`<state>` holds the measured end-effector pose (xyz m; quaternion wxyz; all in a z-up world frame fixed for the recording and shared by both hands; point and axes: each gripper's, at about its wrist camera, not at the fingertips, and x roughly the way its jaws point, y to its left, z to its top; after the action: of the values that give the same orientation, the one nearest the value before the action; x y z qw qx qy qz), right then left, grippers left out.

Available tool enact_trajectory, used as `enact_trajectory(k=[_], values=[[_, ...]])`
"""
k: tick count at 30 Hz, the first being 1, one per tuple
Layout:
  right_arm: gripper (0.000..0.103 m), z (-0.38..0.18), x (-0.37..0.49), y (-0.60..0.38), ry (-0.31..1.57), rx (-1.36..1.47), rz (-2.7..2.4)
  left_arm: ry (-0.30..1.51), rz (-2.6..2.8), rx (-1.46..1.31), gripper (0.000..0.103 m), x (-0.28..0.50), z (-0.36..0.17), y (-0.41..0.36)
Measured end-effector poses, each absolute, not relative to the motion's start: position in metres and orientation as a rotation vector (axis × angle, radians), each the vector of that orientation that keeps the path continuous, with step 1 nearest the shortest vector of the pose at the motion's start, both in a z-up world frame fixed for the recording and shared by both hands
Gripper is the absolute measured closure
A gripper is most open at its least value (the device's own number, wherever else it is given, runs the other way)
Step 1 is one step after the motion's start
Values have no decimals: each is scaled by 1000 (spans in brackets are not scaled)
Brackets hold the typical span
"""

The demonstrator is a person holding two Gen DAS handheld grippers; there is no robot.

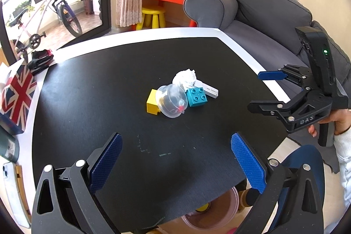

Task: Collect trash
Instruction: 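Reach the right gripper to the white stick and grasp it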

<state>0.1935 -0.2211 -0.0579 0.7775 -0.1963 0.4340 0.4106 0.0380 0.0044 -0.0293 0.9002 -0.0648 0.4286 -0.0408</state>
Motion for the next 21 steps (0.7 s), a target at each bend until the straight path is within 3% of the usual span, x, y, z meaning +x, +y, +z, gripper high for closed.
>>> enact_trajectory(k=[13,21], values=[[6,-98,240,-184,982,-537,934,913,-74,-160,8,55,-44,18],[30,-120,252,-170,1006,-597,953,927,-71,-172,8,64,-54,22]])
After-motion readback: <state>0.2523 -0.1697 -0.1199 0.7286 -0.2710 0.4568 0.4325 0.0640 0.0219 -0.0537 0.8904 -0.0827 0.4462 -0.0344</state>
